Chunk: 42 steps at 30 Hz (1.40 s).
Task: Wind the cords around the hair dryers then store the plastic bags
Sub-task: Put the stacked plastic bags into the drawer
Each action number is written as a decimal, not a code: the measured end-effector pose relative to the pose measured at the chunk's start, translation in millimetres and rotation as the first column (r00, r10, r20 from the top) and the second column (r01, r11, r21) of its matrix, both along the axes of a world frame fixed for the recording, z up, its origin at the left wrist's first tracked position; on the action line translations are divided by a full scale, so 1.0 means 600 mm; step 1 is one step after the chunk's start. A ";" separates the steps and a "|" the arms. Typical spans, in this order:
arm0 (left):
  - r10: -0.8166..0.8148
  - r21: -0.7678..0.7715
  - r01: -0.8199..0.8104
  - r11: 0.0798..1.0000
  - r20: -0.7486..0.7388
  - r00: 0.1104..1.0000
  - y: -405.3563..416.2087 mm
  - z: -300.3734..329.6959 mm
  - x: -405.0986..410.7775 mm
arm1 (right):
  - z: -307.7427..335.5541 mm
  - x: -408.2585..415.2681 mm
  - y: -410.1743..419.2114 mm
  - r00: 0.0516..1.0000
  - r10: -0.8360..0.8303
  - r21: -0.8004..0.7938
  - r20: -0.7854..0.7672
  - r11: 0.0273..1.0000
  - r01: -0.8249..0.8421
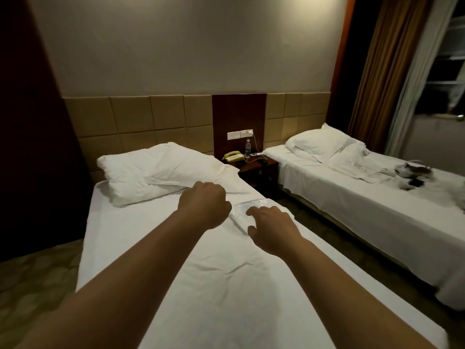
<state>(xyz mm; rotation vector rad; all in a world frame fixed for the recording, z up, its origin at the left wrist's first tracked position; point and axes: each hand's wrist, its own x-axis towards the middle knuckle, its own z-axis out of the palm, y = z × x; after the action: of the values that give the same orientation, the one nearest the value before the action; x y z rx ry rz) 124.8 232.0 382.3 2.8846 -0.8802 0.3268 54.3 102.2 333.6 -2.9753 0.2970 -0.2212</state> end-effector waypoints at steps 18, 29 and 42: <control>0.341 0.112 -0.326 0.939 -0.147 0.929 -0.431 -0.080 0.153 | 0.027 0.258 -0.474 0.961 0.277 -0.126 -0.014 0.953 -0.277; 0.219 0.040 -0.218 0.975 -0.020 0.975 -0.562 -0.127 0.234 | -0.106 0.256 -0.576 0.990 0.143 0.033 -0.018 0.989 -0.142; 0.365 0.196 -0.328 0.924 -0.199 0.910 -0.676 -0.429 0.448 | -0.366 0.552 -0.660 0.972 0.225 0.106 -0.070 0.970 -0.217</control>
<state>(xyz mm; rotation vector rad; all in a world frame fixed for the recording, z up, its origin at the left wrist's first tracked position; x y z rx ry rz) 393.5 -173.5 124.9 3.1355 -0.3653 -0.0615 385.7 -294.1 114.1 -2.8935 -0.0172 -0.0570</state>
